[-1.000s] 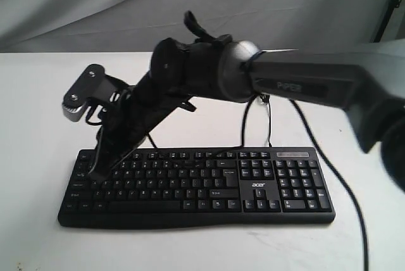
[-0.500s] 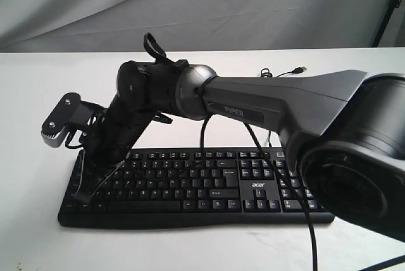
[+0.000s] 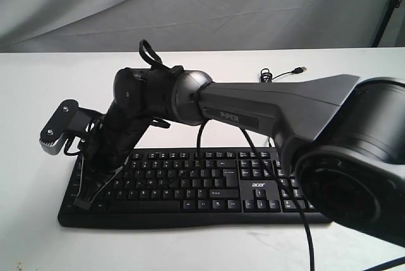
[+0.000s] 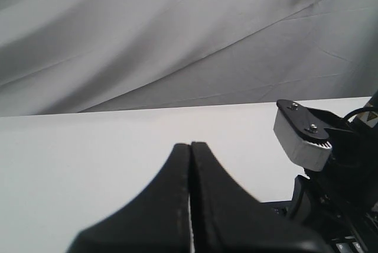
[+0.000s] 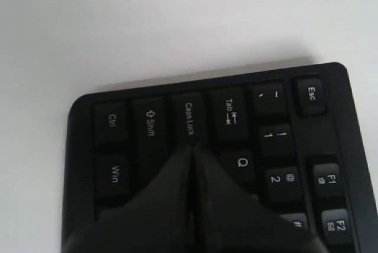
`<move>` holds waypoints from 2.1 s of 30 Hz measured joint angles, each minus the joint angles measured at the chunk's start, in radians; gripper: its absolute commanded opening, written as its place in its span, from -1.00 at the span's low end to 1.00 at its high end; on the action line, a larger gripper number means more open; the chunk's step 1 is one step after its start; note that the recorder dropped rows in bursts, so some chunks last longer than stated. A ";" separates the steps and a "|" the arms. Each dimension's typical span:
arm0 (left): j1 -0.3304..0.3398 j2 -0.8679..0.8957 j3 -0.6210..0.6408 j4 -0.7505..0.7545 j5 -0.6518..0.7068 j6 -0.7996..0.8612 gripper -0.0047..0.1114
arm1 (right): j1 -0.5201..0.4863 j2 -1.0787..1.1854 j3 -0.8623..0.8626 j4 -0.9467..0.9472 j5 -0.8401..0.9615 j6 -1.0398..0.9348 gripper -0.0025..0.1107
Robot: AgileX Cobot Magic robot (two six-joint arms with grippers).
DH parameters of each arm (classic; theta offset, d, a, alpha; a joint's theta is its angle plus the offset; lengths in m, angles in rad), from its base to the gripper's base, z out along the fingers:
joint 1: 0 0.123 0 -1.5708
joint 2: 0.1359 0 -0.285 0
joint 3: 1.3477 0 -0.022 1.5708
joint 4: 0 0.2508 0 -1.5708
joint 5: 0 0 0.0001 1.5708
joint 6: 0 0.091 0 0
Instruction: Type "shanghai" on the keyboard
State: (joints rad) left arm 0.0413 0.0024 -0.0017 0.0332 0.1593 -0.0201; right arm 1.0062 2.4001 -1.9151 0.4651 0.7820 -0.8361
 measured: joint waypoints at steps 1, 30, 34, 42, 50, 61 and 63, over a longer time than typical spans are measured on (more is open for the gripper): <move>0.000 0.000 0.000 0.000 0.000 0.000 -0.92 | 0.000 0.000 0.000 0.000 -0.002 0.000 -0.96; 0.000 0.000 0.000 0.000 0.000 0.000 -0.92 | 0.000 0.017 0.000 0.000 -0.006 0.000 -0.96; 0.000 0.000 0.000 0.000 0.000 0.000 -0.92 | 0.000 0.011 0.000 -0.011 -0.006 0.002 -0.96; 0.000 0.000 0.000 0.000 0.000 0.000 -0.92 | -0.009 -0.176 0.022 -0.164 0.073 0.106 -0.96; 0.000 0.000 0.000 0.000 0.000 0.000 -0.92 | -0.075 -0.392 0.431 -0.140 -0.103 0.131 -0.96; 0.000 0.000 0.000 0.000 0.000 0.000 -0.92 | -0.076 -0.421 0.643 0.039 -0.290 0.033 -0.96; 0.000 0.000 0.000 0.000 0.000 0.000 -0.92 | -0.076 -0.404 0.643 0.055 -0.295 0.020 -0.96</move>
State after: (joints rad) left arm 0.0413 0.0024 -0.0017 0.0332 0.1593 -0.0201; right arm 0.9301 1.9965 -1.2718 0.5197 0.4868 -0.8164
